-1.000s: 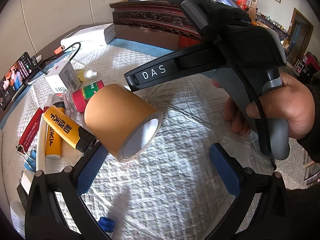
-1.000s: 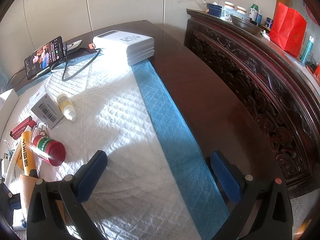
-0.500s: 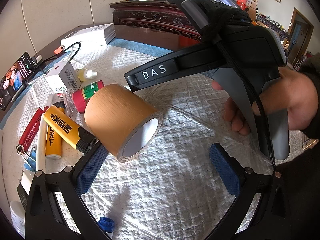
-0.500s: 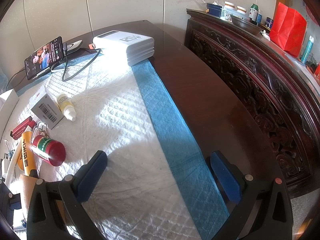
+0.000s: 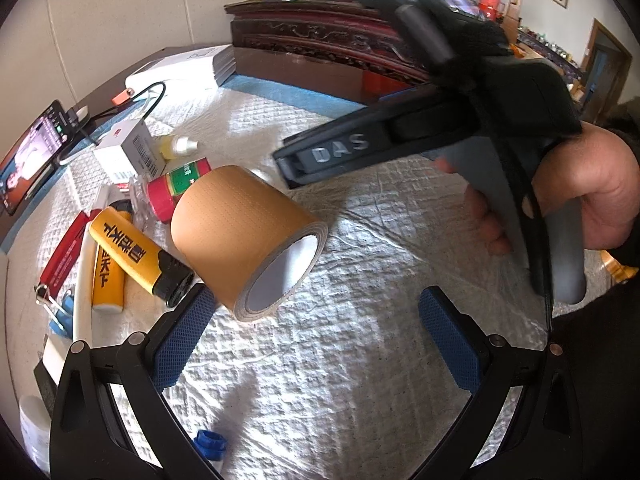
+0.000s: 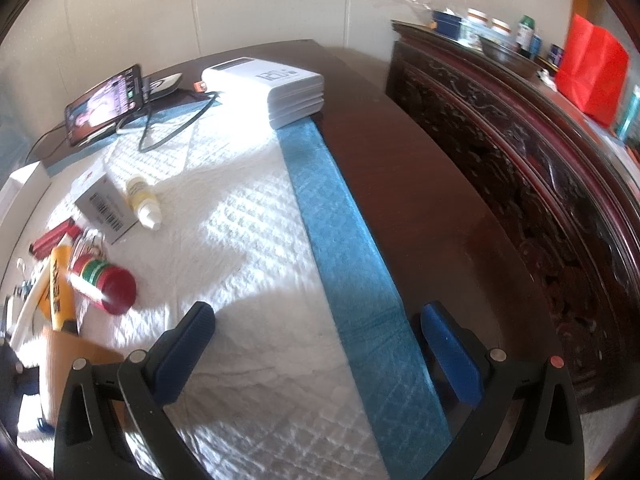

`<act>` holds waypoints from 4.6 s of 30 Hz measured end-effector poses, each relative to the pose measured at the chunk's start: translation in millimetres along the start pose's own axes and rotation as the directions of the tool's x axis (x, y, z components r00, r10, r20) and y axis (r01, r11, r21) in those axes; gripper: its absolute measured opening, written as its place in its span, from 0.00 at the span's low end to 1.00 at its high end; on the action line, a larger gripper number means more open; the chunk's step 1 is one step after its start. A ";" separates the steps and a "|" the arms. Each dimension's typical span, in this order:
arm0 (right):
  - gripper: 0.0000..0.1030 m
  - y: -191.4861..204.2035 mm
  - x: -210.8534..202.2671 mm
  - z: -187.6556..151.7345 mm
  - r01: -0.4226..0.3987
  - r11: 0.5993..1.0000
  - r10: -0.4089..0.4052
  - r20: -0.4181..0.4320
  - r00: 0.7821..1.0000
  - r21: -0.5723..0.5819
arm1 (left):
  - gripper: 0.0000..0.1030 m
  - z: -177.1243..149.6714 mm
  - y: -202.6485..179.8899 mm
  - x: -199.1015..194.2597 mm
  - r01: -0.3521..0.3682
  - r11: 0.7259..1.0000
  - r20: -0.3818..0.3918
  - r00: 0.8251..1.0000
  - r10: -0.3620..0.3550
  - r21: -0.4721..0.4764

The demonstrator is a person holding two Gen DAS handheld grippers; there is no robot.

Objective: Organize rigid objects
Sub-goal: 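Grasp the white pill bottle with the left gripper while the right grasps the brown tape roll, then carry the pill bottle and tape roll over the white tray with both grippers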

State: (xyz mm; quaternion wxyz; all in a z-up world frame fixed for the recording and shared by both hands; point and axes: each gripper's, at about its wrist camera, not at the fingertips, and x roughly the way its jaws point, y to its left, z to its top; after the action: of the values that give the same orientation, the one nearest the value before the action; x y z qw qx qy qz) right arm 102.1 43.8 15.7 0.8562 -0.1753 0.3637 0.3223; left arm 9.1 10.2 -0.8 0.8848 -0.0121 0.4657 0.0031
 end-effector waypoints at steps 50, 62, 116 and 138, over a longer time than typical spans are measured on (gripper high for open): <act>0.51 98.0 -28.3 -9.7 -0.347 0.908 0.302 -0.208 0.930 -0.235 | 0.35 -89.1 171.9 -96.4 -0.230 0.916 -0.219 0.962 0.163 -0.329; 0.51 61.8 -115.4 31.7 -0.395 0.898 0.409 0.038 0.912 -0.195 | 0.35 -65.4 171.7 -193.9 -0.165 0.865 0.076 0.971 0.227 -0.474; 0.51 188.9 -300.1 159.4 -0.572 0.661 0.750 0.416 0.515 -0.485 | 0.35 -125.0 226.9 -384.1 -0.299 0.591 0.193 0.755 0.627 -0.749; 0.50 272.4 -209.2 132.1 -0.668 0.568 0.775 0.037 0.631 -0.480 | 0.35 -151.9 256.7 -357.6 -0.320 0.516 0.068 0.798 0.599 -0.794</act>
State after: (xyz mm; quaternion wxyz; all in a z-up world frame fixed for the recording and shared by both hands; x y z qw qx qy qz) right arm -126.1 224.7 240.8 0.6250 -0.1497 0.2162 0.7350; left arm -322.8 265.2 203.2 0.8289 -0.2489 0.2499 0.4343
